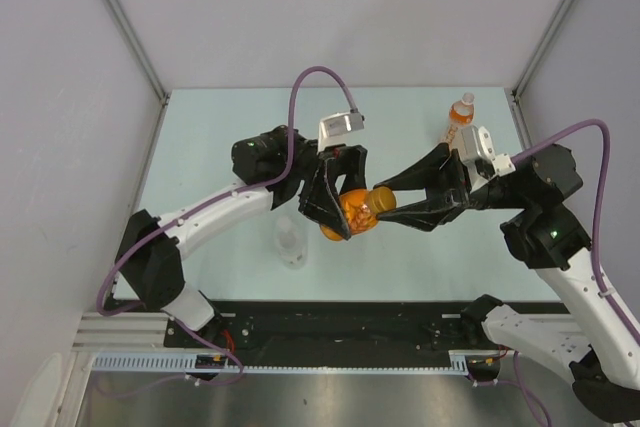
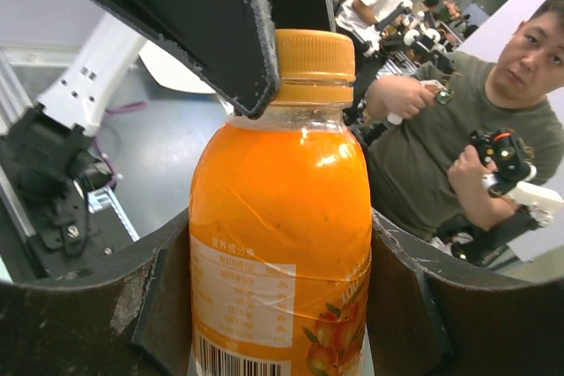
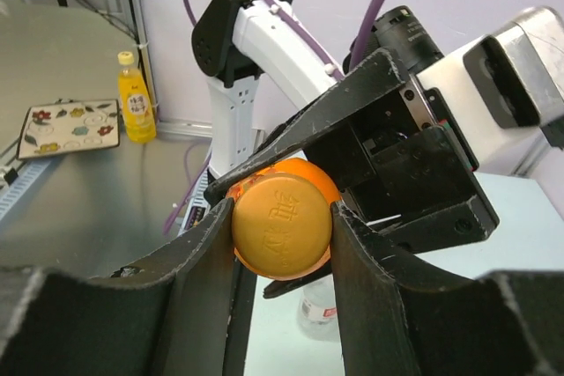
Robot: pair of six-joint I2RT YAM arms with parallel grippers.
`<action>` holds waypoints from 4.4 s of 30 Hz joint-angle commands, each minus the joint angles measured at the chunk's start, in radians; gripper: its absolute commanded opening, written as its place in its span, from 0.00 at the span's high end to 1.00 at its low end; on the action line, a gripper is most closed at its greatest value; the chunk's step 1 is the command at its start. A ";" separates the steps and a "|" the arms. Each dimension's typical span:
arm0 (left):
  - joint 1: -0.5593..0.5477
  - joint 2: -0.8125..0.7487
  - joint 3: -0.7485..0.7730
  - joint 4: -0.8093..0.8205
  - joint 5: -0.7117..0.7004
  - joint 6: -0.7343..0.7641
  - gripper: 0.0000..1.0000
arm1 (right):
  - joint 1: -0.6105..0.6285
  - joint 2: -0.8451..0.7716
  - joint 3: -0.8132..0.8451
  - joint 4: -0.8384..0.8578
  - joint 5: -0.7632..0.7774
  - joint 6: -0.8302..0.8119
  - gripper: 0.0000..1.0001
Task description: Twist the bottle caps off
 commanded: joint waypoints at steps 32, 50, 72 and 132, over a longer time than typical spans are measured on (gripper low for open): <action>0.020 -0.259 0.036 -1.208 -0.434 1.321 1.00 | -0.028 -0.075 0.116 -0.076 0.480 0.223 0.00; -0.047 -0.381 -0.111 -1.364 -1.316 1.581 1.00 | -0.026 0.013 0.136 -0.096 0.766 0.383 0.02; -0.280 -0.455 -0.311 -1.038 -1.852 1.913 1.00 | 0.150 0.183 0.138 -0.215 1.123 0.562 0.15; -0.023 -0.567 -0.220 -1.144 -0.923 1.506 1.00 | 0.089 0.168 0.136 -0.136 0.719 0.343 1.00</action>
